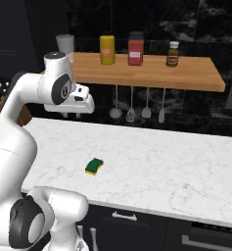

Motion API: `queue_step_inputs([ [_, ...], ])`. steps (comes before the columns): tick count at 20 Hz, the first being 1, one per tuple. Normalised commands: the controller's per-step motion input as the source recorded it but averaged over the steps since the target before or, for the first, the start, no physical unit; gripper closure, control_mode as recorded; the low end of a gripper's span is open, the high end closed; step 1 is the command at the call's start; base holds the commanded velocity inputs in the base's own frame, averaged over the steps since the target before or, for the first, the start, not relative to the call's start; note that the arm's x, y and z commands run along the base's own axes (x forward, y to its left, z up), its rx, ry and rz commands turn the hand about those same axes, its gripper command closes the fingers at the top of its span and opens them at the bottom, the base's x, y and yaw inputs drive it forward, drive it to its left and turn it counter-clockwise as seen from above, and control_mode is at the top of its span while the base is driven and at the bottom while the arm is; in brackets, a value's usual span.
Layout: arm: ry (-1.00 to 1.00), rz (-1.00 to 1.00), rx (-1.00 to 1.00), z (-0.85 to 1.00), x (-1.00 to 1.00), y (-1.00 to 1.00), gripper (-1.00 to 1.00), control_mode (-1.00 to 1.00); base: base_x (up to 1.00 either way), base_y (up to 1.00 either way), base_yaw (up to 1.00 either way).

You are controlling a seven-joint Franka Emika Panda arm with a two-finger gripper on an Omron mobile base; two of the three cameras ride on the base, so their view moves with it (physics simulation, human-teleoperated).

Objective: Pick up the sponge from the counter and clean the cutting board by briefly scrubbing or pressing down on the cutting board. Once finished, release the sponge.

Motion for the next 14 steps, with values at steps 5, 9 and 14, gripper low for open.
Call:
queue_step_inputs([
  [5, -0.01, -0.04, 0.0, -0.21, -0.3, -0.15, -1.0, -1.0, 0.0, 0.0, 0.0],
  [9, 0.06, -0.15, 0.0, -0.65, -0.27, -0.35, -1.0, -1.0, 0.0, 0.0, 0.0],
  [14, 0.08, -0.09, 0.05, -0.36, -0.07, -0.25, -1.0, -1.0, 0.0, 0.0, 0.0],
])
